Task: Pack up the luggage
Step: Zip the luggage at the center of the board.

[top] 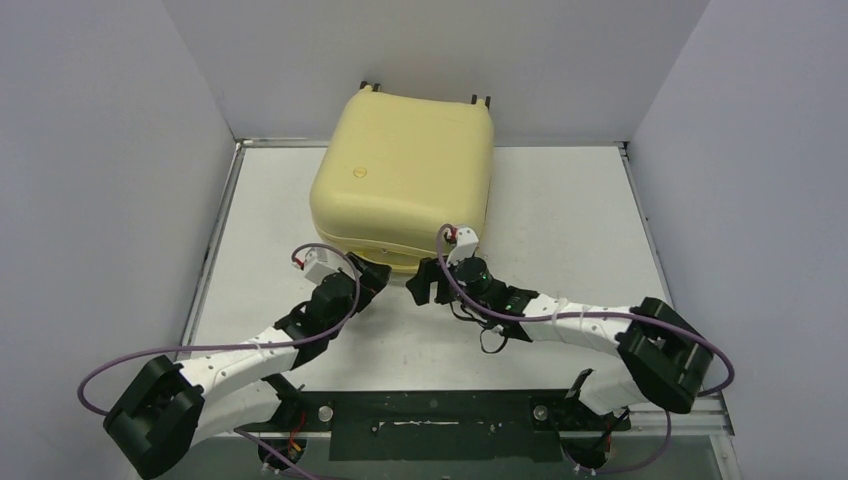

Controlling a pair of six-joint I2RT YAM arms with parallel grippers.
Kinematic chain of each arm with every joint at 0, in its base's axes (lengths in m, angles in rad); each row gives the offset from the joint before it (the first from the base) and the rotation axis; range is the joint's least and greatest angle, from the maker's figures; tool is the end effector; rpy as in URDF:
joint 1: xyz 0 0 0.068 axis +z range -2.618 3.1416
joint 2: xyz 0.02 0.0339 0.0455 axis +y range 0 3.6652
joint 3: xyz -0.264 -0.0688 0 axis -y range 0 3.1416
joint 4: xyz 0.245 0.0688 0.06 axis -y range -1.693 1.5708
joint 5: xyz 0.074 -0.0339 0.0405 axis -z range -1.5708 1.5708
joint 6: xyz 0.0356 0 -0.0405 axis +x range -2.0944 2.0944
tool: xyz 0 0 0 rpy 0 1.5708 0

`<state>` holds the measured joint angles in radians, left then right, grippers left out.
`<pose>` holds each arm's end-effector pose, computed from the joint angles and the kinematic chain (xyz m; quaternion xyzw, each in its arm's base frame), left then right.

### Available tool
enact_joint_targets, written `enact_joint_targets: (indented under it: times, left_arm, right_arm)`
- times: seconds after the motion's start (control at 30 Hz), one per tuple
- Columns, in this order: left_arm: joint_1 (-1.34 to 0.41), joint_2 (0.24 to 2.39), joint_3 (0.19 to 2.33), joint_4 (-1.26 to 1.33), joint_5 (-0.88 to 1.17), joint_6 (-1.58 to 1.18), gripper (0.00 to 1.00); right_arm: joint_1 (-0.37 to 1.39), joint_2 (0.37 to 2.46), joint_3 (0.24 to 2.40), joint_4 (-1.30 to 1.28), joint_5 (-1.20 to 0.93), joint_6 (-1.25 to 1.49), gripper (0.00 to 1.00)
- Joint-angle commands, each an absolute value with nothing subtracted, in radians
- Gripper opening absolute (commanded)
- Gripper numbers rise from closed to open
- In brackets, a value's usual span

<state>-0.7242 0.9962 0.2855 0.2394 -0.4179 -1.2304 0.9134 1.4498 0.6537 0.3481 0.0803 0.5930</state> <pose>0.1566 -0.1192 0.1724 -0.3138 0.7804 -0.3248 0.4325 0.1862 0.2366 0.1950 -0.1138 0.8384 0.3390 0.4113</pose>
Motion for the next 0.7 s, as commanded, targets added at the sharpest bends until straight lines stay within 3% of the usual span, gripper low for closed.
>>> enact_joint_targets:
  times: [0.0, 0.23, 0.57, 0.67]
  left_arm:
    - [-0.712, 1.106, 0.412, 0.284, -0.475, -1.203, 0.97]
    - [-0.685, 1.271, 0.462, 0.294, -0.46, -1.224, 0.92]
    - [-0.623, 1.376, 0.488, 0.314, -0.472, -1.204, 0.84]
    - [-0.593, 1.406, 0.5, 0.296, -0.471, -1.18, 0.76]
  right_arm:
    - [0.925, 1.276, 0.633, 0.248, 0.121, 0.577, 0.81]
    - [0.922, 1.077, 0.592, 0.098, 0.205, 0.533, 0.82]
    - [0.895, 0.919, 0.537, 0.117, 0.291, 0.435, 0.82]
    - [0.873, 0.897, 0.507, 0.169, 0.322, 0.382, 0.82]
